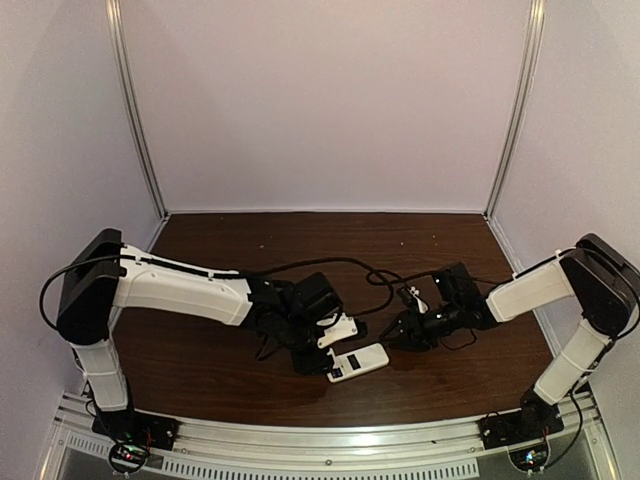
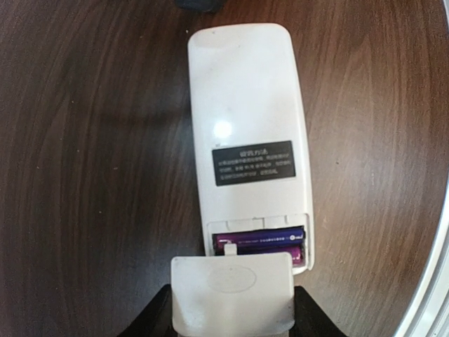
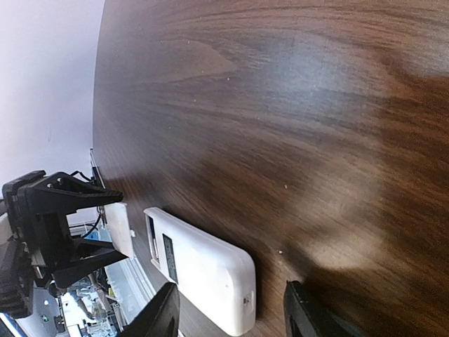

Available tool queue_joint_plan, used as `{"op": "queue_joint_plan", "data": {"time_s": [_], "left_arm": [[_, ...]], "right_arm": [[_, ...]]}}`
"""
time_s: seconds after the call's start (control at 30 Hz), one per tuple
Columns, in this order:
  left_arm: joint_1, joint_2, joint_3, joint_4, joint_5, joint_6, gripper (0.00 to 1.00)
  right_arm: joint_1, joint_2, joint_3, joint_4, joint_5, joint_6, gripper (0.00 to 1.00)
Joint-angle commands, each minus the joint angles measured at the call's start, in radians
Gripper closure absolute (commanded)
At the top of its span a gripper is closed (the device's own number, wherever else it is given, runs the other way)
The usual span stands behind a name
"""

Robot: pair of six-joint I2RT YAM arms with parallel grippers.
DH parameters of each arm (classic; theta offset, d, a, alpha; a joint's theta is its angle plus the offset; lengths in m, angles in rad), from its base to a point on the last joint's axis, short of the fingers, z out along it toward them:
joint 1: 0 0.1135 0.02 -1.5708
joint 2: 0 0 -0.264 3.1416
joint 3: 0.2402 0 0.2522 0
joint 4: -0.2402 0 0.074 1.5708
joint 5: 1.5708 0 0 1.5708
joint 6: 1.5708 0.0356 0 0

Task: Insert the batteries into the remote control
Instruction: Move the remote control without the battery cover to the center of the board, then load the battery cover onto the remote control without the battery cover.

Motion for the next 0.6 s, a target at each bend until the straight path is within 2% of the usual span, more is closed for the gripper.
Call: {"op": "queue_joint_plan", "data": {"time_s": [0.0, 0.57], "left_arm": [[-0.006, 0.037, 0.065, -0.066, 0.020, 0.010, 0.72], [-0.031, 0.104, 0.121, -0.097, 0.041, 0.009, 0.70]], "right_arm": [[-0.002, -0.025, -0.027, 0.015, -0.028, 0.008, 0.49], [0.000, -0.014, -0.080, 0.124, -0.071, 0.063, 0.59]]}}
